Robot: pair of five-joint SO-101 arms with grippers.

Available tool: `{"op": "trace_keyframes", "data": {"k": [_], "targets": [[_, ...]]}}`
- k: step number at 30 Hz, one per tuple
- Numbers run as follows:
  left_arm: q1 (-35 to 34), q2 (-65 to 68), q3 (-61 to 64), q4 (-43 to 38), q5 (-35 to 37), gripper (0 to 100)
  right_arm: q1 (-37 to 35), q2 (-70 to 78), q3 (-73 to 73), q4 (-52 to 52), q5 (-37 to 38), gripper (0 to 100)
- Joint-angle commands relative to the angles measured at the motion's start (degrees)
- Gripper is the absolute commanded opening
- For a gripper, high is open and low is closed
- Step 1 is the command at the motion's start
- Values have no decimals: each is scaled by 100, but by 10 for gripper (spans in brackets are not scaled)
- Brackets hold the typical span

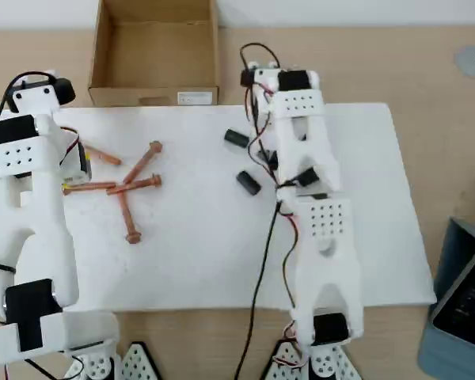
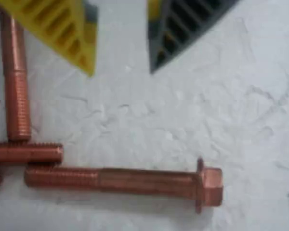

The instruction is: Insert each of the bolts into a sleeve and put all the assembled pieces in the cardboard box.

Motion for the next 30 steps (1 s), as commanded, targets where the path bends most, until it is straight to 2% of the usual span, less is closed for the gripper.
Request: {"op": "trace_keyframes", "data": {"k": [1,6,13,24,30], "targets": [[-70,-13,-9,-176,-44,82,-66,4,-268,44,18,178],[-70,-13,237,-299,-35,82,-66,92,-259,44,18,81],[-70,-13,202,-299,-9,81,-66,101,-295,123,26,12],[-79,-66,141,-185,0,78,-57,-1042,-426,246,185,10],[53,-13,-800,440,-26,78,-31,-2097,180,246,422,10]]}}
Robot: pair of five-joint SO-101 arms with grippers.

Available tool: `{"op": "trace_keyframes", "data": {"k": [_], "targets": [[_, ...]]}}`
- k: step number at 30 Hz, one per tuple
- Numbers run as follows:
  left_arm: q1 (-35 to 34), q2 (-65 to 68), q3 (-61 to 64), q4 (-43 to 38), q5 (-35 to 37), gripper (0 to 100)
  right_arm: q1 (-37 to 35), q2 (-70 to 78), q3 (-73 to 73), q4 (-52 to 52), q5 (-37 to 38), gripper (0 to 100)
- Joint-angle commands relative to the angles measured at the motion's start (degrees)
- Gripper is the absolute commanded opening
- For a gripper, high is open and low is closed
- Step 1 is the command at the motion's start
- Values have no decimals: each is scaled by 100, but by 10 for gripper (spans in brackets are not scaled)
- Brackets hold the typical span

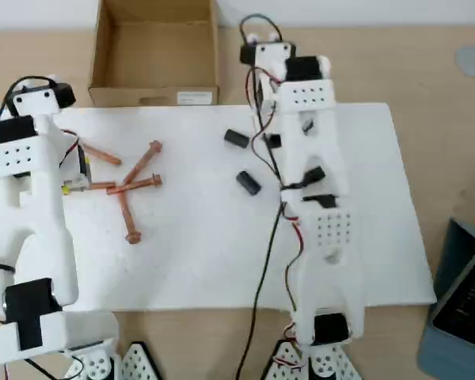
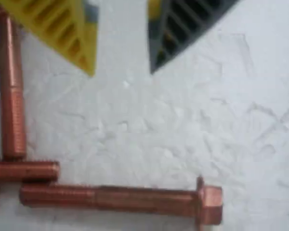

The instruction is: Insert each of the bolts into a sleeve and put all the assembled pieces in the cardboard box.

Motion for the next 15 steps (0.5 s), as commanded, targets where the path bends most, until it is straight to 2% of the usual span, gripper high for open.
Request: {"op": "trace_keyframes", "data": {"k": [1,8,15], "targets": [[141,-40,-791,167,-26,78,-22,-1147,418,132,88,10],[976,-31,-1363,422,-299,78,75,-2633,1903,123,422,10],[1565,426,-1398,193,-475,78,523,-3855,2993,114,730,10]]}}
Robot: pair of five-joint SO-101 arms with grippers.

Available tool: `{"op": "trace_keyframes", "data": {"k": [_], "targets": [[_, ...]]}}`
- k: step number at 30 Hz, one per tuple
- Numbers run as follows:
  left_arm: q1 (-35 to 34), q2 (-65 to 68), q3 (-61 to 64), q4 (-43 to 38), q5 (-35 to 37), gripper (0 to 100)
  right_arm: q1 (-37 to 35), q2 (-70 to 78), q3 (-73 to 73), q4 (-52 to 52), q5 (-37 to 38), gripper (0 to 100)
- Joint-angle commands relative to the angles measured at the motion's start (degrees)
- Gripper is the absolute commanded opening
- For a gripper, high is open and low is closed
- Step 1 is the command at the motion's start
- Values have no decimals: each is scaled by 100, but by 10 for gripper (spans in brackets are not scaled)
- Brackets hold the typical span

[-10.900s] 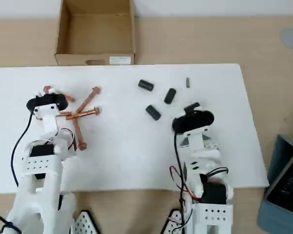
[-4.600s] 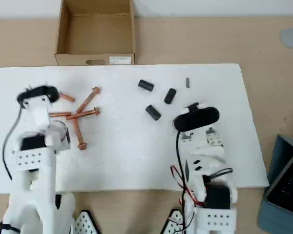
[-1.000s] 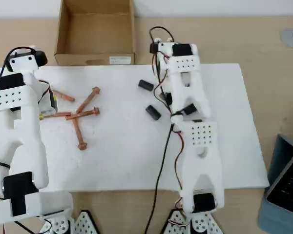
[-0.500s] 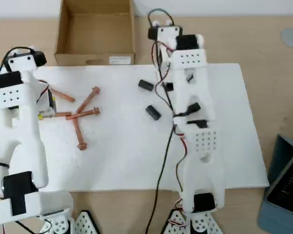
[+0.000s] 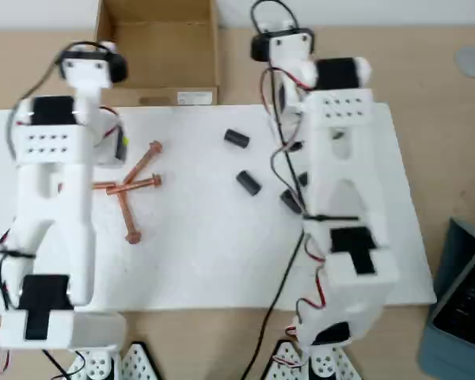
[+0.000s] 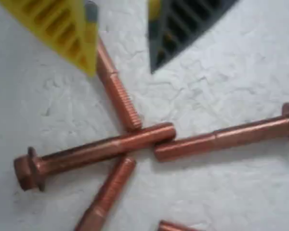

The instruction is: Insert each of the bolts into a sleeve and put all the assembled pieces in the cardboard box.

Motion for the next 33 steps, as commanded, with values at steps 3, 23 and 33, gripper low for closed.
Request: {"op": "trace_keyframes", "data": {"k": [3,23,33], "targets": [[202,629,-571,-299,-62,78,479,-1209,743,105,123,10],[510,3574,-3086,-325,-554,82,1033,-3222,3609,-738,281,10],[527,4690,-4000,-316,-774,82,1033,-3240,3670,-765,281,10]]}}
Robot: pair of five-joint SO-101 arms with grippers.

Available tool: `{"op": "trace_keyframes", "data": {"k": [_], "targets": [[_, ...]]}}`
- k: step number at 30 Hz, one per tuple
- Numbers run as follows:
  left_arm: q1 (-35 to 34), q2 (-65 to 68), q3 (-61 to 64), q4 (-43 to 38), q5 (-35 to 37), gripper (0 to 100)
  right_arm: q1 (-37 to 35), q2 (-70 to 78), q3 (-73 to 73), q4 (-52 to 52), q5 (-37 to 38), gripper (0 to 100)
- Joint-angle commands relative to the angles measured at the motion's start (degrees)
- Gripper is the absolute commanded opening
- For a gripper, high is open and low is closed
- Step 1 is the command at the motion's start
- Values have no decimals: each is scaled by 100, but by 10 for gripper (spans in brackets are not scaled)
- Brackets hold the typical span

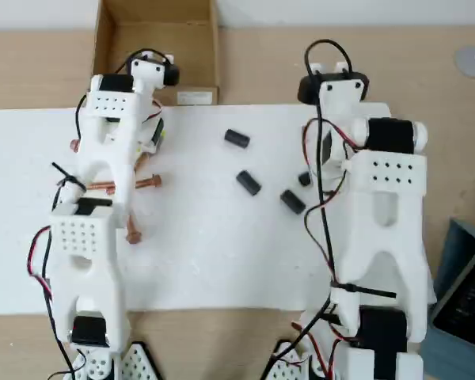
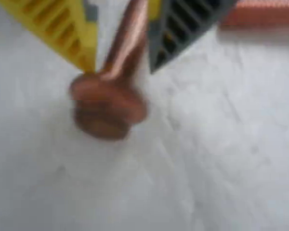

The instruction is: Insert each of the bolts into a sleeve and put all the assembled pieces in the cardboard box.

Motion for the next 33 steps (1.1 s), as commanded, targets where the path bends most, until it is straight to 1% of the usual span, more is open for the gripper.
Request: {"op": "trace_keyframes", "data": {"k": [1,8,12,16,19,24,26,30,33], "targets": [[62,189,-554,-62,-79,82,66,-303,4,-79,35,10],[26,892,-967,-26,-53,77,66,-303,4,-79,35,10],[18,954,-1046,193,-44,9,57,-321,4,-53,35,10],[18,945,-1292,475,-44,4,57,-347,-40,53,35,10],[18,945,-1802,923,-44,4,40,-347,-198,273,35,10],[26,945,-3024,1574,-44,4,31,-347,-620,686,0,10],[26,927,-3385,1574,185,3,57,-347,-752,782,-9,10],[9,541,-3631,1574,1046,2,66,-391,-892,809,-9,10],[26,40,-3631,1574,1310,2,66,-752,-910,809,-9,10]]}}
